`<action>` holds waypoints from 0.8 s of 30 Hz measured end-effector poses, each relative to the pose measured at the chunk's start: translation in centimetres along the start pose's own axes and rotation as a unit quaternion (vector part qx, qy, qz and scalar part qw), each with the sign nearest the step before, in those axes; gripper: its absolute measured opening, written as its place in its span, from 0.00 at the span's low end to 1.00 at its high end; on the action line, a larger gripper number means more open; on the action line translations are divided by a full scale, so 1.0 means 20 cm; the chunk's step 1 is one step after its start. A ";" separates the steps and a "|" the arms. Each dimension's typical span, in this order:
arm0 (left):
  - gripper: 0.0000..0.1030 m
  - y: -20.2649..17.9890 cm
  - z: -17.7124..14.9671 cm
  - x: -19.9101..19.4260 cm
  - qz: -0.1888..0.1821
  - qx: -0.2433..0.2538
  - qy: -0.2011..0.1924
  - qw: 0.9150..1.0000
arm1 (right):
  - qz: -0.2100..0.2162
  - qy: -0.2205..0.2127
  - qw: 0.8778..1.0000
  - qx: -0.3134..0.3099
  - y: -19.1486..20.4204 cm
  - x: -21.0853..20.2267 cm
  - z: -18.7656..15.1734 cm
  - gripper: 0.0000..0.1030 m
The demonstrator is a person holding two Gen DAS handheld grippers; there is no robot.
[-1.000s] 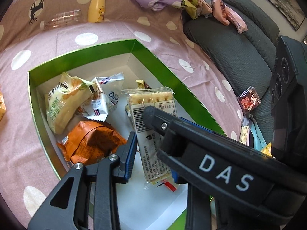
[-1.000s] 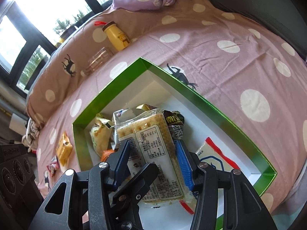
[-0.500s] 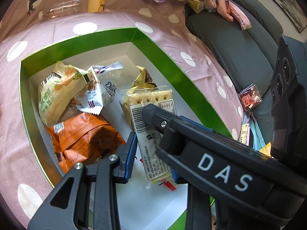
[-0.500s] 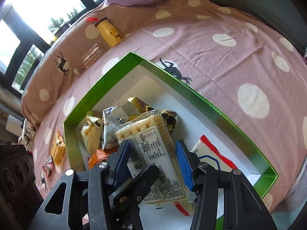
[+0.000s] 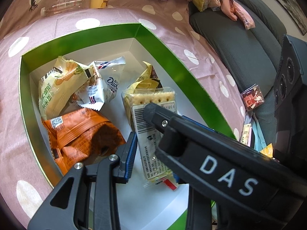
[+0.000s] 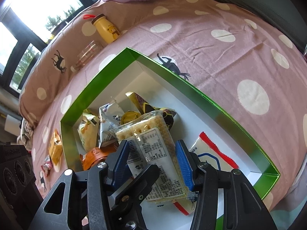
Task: Organize snacks
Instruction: 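Lower the cracker pack into the box and open the right gripper, then move the right gripper to the red-and-white wrapper and grasp it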
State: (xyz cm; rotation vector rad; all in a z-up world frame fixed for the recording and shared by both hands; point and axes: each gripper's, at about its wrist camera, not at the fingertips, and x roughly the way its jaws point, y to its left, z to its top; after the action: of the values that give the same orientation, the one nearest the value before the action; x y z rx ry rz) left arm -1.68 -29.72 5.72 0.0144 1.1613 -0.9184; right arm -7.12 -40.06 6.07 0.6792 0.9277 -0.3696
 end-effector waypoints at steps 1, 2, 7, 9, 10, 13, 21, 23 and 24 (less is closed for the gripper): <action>0.33 0.00 0.00 -0.01 -0.001 -0.001 -0.001 1.000 | 0.002 -0.003 1.000 -0.002 0.01 -0.01 0.00 0.51; 0.34 0.00 -0.01 -0.02 -0.001 -0.001 -0.004 1.000 | 0.003 -0.007 1.000 -0.005 0.02 -0.02 0.00 0.51; 0.45 0.01 -0.02 -0.13 0.032 0.012 -0.036 0.999 | 0.007 -0.027 0.999 -0.020 0.07 -0.08 -0.02 0.54; 0.61 0.02 -0.03 -0.19 0.051 0.015 -0.055 0.997 | 0.009 -0.041 0.999 -0.026 0.09 -0.12 -0.03 0.62; 0.63 0.03 -0.03 -0.21 0.057 0.015 -0.063 0.996 | 0.010 -0.050 0.998 -0.029 0.10 -0.13 -0.03 0.62; 0.67 0.08 -0.05 -0.31 0.078 0.011 -0.090 0.993 | 0.014 -0.068 0.997 -0.034 0.13 -0.18 -0.04 0.63; 0.84 0.41 -0.14 -0.67 0.157 -0.052 -0.157 0.974 | 0.070 -0.104 0.990 -0.063 0.30 -0.26 -0.08 0.78; 0.88 0.49 -0.17 -0.74 0.175 -0.071 -0.170 0.967 | 0.087 -0.104 0.988 -0.078 0.37 -0.26 -0.10 0.80; 0.91 0.57 -0.20 -0.80 0.193 -0.086 -0.176 0.961 | 0.093 -0.102 0.987 -0.084 0.39 -0.25 -0.10 0.81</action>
State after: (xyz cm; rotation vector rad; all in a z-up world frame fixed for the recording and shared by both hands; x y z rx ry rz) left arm 0.87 -10.76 11.52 -0.0600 0.8595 -0.4474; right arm -6.75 -32.80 12.31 0.5565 0.6856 -0.1874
